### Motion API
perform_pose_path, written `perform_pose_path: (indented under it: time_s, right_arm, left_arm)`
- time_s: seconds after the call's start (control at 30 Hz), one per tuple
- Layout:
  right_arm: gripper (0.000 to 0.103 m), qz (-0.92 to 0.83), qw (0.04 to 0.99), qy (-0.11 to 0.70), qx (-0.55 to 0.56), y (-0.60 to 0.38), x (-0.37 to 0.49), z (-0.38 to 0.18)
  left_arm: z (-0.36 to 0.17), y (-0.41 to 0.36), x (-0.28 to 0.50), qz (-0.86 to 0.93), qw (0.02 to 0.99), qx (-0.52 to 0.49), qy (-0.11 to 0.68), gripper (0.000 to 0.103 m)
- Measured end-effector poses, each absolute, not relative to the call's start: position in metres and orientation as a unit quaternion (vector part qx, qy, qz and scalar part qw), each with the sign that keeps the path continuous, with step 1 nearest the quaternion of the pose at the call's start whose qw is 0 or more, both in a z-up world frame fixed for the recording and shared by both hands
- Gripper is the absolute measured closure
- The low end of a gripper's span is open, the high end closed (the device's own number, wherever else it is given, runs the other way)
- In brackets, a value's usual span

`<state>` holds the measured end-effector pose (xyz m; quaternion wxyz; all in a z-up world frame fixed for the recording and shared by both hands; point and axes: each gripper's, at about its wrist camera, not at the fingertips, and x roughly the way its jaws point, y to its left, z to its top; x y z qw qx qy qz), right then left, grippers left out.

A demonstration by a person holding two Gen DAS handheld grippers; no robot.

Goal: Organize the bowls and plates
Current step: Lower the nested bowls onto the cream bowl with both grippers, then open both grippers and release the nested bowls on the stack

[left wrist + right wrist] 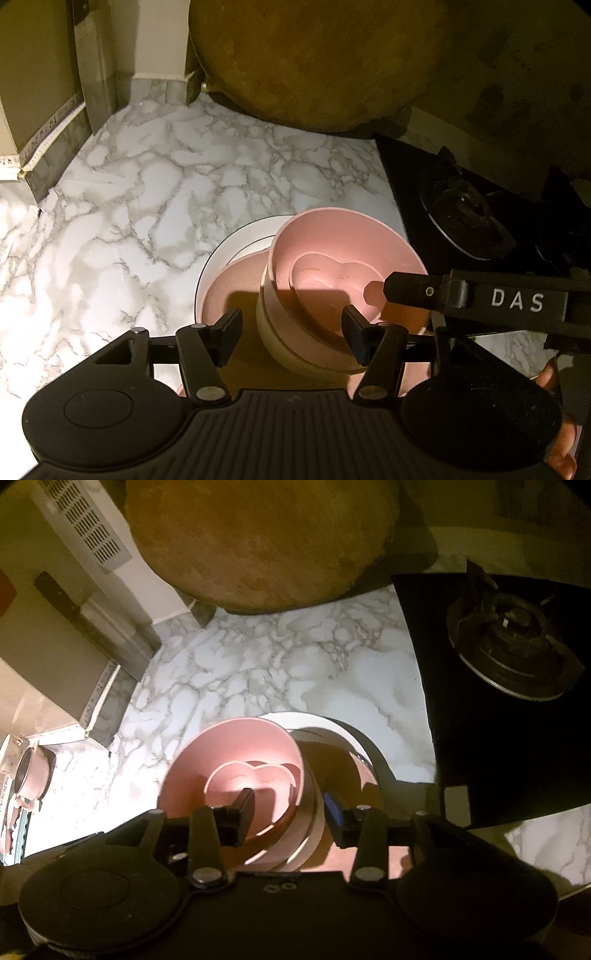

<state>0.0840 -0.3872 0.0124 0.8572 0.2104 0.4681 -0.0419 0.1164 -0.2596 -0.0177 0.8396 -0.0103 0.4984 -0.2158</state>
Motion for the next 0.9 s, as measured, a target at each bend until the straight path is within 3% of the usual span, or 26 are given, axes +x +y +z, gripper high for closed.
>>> perform_pose_path:
  time_s: [0.2,0.4,0.53,0.7,0.77,0.9]
  right_arm:
    - [0.050,-0.034,0.870,0.447,0.207,-0.385,0.071,0.025]
    - [0.038,-0.015,0.884,0.423,0.200,-0.376,0.054,0.038]
    - [0.025,-0.002,0.896,0.400,0.193,-0.370,0.040,0.049]
    - [0.021,0.018,0.906,0.383,0.180,-0.360,0.024,0.057]
    - [0.015,0.026,0.911,0.374,0.173,-0.356,0.017,0.059]
    - [0.007,0.034,0.923,0.348,0.160,-0.351,0.004,0.063]
  left_arm:
    - [-0.005,-0.250,0.102,-0.226,0.849,-0.009,0.478,0.036]
    - [0.006,-0.237,0.085,-0.225,0.859,0.000,0.460,0.036]
    - [0.013,-0.226,0.075,-0.225,0.864,0.001,0.451,0.035]
    - [0.021,-0.216,0.062,-0.228,0.872,0.006,0.433,0.035]
    - [0.024,-0.212,0.057,-0.229,0.876,0.010,0.424,0.027]
    - [0.027,-0.204,0.048,-0.232,0.880,0.004,0.414,0.025]
